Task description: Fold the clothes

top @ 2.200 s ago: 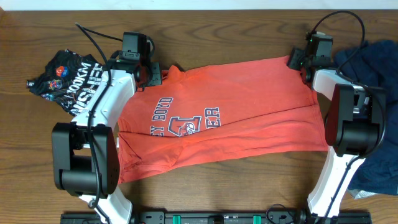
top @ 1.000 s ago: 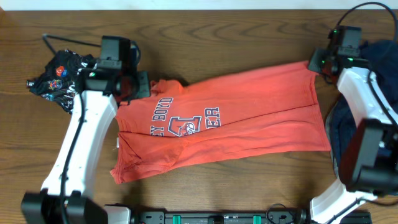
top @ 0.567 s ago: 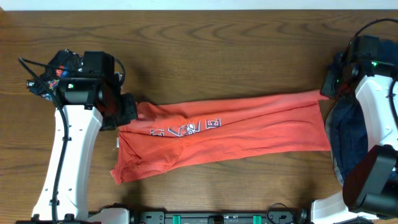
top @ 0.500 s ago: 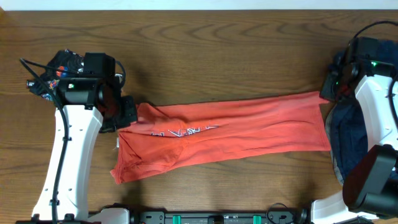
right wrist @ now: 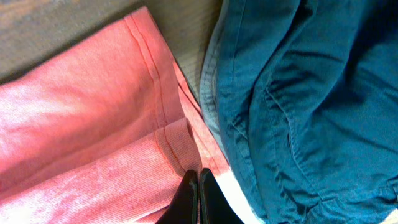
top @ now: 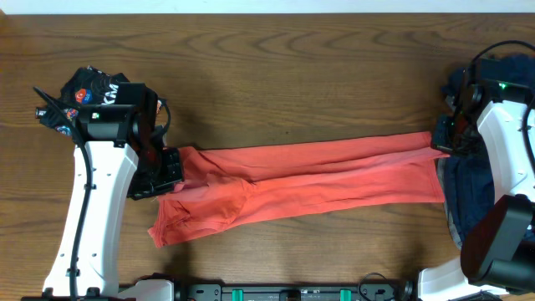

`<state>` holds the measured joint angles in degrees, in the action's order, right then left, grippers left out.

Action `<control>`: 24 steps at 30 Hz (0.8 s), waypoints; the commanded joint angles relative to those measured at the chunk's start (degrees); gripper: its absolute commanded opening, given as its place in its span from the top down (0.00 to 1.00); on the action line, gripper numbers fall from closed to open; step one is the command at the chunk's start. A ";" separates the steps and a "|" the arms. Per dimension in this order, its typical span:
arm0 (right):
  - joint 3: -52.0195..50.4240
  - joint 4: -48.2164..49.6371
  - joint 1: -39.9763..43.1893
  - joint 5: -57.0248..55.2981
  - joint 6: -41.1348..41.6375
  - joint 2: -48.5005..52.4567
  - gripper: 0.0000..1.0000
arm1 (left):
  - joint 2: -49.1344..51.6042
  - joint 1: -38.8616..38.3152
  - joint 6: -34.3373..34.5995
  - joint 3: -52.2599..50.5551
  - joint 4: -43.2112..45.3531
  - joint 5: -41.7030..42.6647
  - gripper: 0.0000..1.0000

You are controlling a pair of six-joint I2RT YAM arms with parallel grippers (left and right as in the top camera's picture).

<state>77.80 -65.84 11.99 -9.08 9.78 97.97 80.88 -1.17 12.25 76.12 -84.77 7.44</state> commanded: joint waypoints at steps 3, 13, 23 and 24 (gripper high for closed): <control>0.09 -1.31 0.81 -1.70 -0.85 -0.90 0.99 | -0.44 0.24 0.74 -0.07 -2.84 4.00 0.94; 0.09 -2.34 0.81 -1.68 -0.85 -0.90 0.99 | -0.96 0.22 0.76 -0.09 -10.05 4.00 0.94; 0.09 -2.34 0.81 -2.49 -0.85 -0.90 0.99 | -5.88 0.11 0.76 -0.15 -12.04 7.26 0.94; 0.09 -2.36 0.81 -2.75 -0.85 -0.90 0.99 | -6.58 0.11 0.79 -0.15 -12.04 7.74 0.94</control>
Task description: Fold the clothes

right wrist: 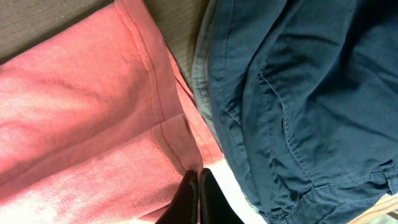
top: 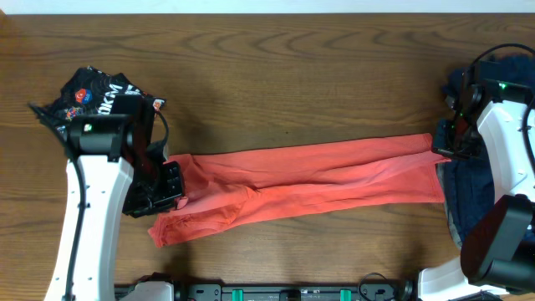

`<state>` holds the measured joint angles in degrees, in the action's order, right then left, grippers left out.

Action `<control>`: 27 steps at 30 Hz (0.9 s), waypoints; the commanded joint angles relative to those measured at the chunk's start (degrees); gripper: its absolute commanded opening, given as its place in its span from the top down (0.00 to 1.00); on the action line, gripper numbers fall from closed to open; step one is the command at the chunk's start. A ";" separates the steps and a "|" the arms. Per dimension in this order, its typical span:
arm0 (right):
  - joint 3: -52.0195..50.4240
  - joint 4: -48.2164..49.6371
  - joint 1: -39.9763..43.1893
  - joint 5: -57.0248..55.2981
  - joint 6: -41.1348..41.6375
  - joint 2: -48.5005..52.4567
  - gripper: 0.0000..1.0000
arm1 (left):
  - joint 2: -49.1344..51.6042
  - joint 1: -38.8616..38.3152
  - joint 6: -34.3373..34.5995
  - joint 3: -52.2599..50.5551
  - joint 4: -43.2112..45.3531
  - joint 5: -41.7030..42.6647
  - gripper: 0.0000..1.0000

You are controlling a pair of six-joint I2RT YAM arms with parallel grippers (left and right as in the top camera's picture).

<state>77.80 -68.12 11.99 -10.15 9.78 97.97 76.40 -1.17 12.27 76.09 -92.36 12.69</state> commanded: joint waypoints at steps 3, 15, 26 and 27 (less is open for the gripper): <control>0.09 -0.07 0.81 -1.68 -0.85 -0.90 0.99 | -4.07 0.11 1.01 -0.13 -4.46 2.78 0.94; 0.07 -3.21 0.87 -2.58 -0.85 -0.90 0.99 | -5.97 0.13 2.01 -0.13 -1.44 2.71 0.94; 0.07 -4.15 1.14 -2.47 -0.83 -0.90 0.73 | -5.99 0.13 1.99 -0.13 -2.03 2.73 0.94; 0.07 -4.04 1.14 -2.47 -0.83 -0.90 0.74 | -5.99 0.13 1.99 -0.13 -2.03 2.71 0.94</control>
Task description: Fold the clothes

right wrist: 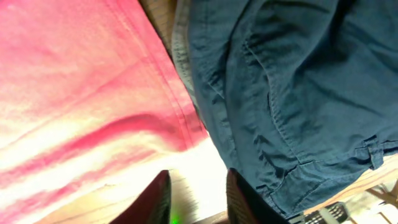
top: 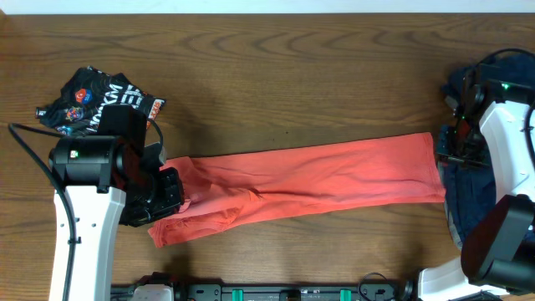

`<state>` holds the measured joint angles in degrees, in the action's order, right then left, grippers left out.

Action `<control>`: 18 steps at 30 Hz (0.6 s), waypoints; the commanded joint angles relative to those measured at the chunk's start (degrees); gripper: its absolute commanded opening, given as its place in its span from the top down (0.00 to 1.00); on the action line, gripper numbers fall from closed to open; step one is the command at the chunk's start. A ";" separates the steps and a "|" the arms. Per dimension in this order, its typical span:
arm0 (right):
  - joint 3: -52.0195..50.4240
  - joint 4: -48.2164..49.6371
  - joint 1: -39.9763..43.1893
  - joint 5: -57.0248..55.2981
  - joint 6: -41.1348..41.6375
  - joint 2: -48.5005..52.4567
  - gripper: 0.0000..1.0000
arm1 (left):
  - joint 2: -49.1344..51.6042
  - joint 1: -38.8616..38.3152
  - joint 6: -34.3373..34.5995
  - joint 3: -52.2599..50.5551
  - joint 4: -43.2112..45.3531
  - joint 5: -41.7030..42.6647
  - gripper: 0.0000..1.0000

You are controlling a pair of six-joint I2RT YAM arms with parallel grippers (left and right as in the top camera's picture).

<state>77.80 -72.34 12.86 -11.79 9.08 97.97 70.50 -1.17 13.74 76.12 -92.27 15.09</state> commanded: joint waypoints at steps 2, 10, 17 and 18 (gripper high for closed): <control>0.07 0.46 0.26 -0.48 -0.13 -0.90 0.77 | -0.09 0.13 0.55 -0.15 -2.12 0.31 0.94; -1.36 4.00 0.20 7.32 -2.97 0.13 0.90 | -0.09 0.13 0.55 -0.15 -1.31 0.31 0.94; -7.32 10.54 0.20 9.97 -2.93 2.56 0.92 | -0.09 0.13 0.55 -0.15 3.93 0.33 0.94; -8.37 11.82 0.17 10.43 -2.89 2.78 0.92 | -0.09 0.13 0.55 -0.15 5.60 0.33 0.94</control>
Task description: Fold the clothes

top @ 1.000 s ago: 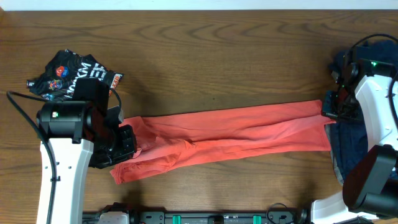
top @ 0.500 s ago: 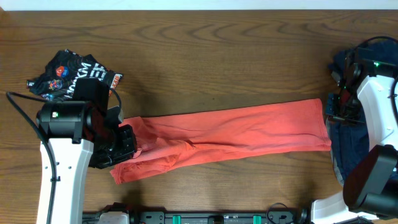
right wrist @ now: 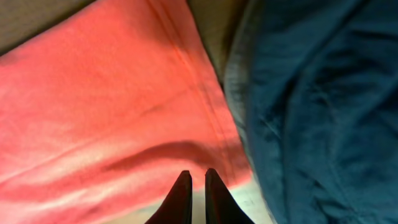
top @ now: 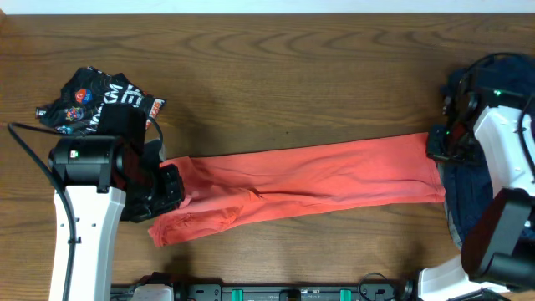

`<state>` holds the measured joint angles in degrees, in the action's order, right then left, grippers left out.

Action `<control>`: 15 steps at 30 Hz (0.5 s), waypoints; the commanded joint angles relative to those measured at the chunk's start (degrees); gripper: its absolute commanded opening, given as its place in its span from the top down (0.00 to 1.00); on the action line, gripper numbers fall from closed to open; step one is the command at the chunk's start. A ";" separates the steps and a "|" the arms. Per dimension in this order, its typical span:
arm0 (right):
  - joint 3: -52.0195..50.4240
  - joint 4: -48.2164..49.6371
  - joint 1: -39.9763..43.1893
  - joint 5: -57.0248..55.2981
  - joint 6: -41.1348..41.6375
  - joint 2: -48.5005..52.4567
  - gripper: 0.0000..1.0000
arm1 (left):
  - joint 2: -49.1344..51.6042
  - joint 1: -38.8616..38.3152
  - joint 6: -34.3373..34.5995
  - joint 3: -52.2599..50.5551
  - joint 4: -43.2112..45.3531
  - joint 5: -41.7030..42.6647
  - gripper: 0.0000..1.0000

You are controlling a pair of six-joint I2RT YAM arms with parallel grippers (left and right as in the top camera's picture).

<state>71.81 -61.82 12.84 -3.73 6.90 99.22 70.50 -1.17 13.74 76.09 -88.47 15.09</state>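
Note:
Coral-red pants (top: pixel 309 176) lie stretched across the table, legs stacked into one long strip. My left gripper (top: pixel 170 189) sits on the waist end, where the fabric bunches against it; its fingertips are hidden under the wrist. My right gripper (top: pixel 435 145) is at the far corner of the leg ends. In the right wrist view that gripper (right wrist: pixel 194 177) has its dark fingers (right wrist: pixel 179 194) drawn almost together on the edge of the pants (right wrist: pixel 112 106), beside a hem seam. The view is blurred.
A dark blue garment (top: pixel 461 201) lies heaped under the right arm, touching the leg ends, and fills the right of the wrist view as blue cloth (right wrist: pixel 323 112). A black printed garment (top: pixel 94 99) lies at the far left. Bare wood lies behind the pants.
The right gripper's fingers stood wide apart over the leg end; now they are drawn close on the hem, a little farther back and left. The left arm and the pants have not moved.
First the two legs lay side by side, left gripper at the waist, right gripper shut at the cuffs. Then the waist end sat nearer the front edge and the legs overlapped. Then the legs made one strip and the right gripper was open. Now it is shut again.

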 commanded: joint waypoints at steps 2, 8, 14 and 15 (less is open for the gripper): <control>-4.26 3.63 0.22 2.71 -0.50 1.75 0.92 | -0.09 0.13 0.55 -0.31 4.57 0.33 0.94; -8.09 9.25 0.22 2.71 -0.52 1.95 0.92 | 0.61 0.13 0.52 -4.04 14.80 0.28 0.94; -9.01 10.32 0.22 2.67 -0.55 1.97 0.92 | 3.91 0.13 0.55 -9.09 23.50 -5.60 0.94; -9.01 10.36 0.22 2.67 -0.55 1.97 0.92 | 4.68 0.13 0.55 -9.77 24.74 -5.95 0.94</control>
<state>63.18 -51.68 12.84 -1.43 6.92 100.99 73.47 -1.17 13.78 68.01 -65.06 12.62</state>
